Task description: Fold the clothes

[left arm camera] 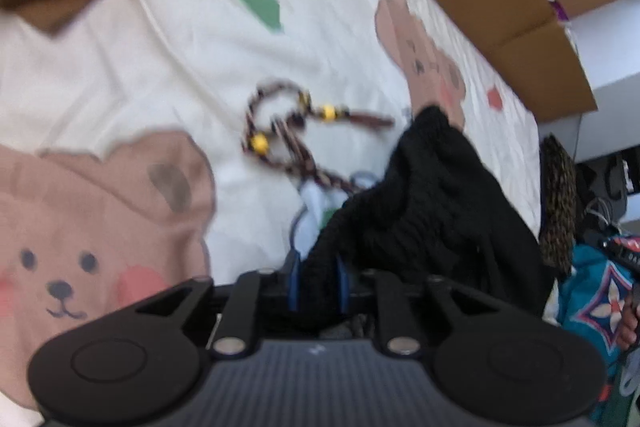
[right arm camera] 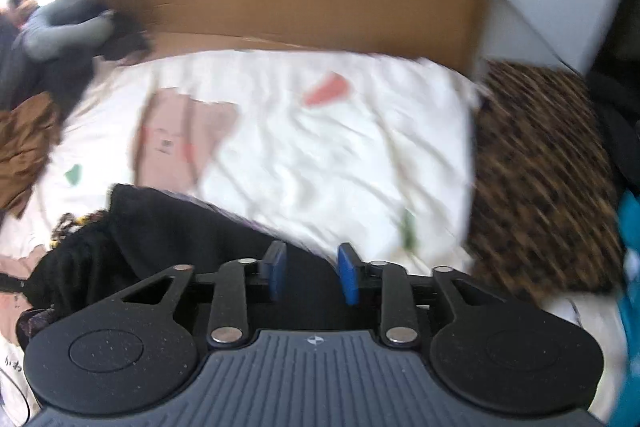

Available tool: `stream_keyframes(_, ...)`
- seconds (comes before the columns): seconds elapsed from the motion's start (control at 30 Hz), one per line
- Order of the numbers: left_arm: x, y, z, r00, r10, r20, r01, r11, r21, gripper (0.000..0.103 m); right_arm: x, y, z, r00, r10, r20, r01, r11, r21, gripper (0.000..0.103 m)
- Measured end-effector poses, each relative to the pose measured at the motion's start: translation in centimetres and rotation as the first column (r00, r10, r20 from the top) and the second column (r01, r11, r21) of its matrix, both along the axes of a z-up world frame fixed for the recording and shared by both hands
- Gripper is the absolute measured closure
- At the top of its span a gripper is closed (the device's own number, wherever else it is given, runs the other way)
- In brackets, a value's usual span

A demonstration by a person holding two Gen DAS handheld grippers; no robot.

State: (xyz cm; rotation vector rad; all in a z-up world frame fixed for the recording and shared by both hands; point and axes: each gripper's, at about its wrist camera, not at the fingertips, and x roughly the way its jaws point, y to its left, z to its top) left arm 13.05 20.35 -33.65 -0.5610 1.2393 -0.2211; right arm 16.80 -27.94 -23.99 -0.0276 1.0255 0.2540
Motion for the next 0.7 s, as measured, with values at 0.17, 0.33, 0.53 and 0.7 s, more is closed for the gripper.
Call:
stream_keyframes(0.17, 1.1, 1.6, 1.1, 0.999, 0.044, 0.023, -0.044, 0.999, 0.017, 0.075, 2.8, 4.6, -1.1, 0.99, 0.14, 0.006, -0.14, 0.99, 0.016, 0.064)
stream_keyframes(0.33, 2.5, 3.5, 1.3, 0.993, 0.114, 0.041, -0.115, 0.993, 0.032, 0.06, 4.2, 8.8, -2.6, 0.967, 0.255, -0.007, -0.254, 0.967, 0.026, 0.053)
stream_keyframes(0.53, 3.2, 4.7, 0.4, 0.982, 0.189, 0.026, -0.19, 0.982, 0.023, 0.057, 4.2, 13.6, -4.0, 0.923, 0.383, -0.025, -0.382, 0.923, 0.034, 0.051)
stream_keyframes(0.7, 2.9, 5.1, 0.1, 0.976, 0.217, 0.023, -0.217, 0.976, 0.017, 0.057, 1.8, 17.3, -4.5, 0.877, 0.479, -0.046, -0.478, 0.878, 0.032, 0.051)
